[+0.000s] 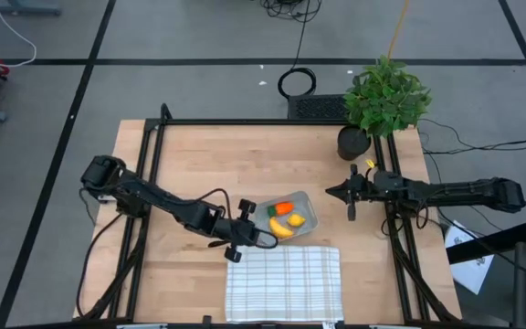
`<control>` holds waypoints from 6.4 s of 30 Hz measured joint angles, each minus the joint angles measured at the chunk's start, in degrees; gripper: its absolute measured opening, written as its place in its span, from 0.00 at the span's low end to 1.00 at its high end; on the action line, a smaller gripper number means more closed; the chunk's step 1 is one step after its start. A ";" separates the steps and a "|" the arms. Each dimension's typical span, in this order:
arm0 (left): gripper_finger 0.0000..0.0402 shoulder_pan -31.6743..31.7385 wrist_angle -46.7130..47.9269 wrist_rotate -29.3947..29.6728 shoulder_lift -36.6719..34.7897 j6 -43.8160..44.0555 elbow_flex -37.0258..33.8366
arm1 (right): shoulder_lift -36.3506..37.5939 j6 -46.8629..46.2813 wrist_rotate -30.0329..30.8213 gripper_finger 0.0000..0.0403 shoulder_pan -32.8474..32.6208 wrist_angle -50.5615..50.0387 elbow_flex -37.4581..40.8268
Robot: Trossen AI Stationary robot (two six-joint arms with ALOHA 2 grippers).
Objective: Pick and placing Produce into tupperware
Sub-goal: Adjust the gray bin, then return to Home Position
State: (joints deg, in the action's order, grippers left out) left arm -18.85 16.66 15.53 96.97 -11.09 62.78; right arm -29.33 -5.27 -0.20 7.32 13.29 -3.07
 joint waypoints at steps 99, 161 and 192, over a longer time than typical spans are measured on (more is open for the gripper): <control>0.00 14.32 -13.41 -5.05 0.17 0.27 -9.11 | -25.19 -0.69 -18.16 0.00 2.09 18.13 -0.04; 0.00 22.58 -20.92 -10.27 -46.50 -10.68 -32.95 | 11.52 5.74 -14.89 0.00 4.25 -10.64 -5.55; 0.00 27.37 -38.06 -23.59 -67.43 -2.29 -49.94 | 27.09 -1.44 -21.34 0.00 4.95 -4.93 -1.73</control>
State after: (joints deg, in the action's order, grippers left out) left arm 8.52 -21.41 -8.06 29.54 -13.38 12.84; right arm -2.24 -6.71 -21.54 12.27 8.36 -4.80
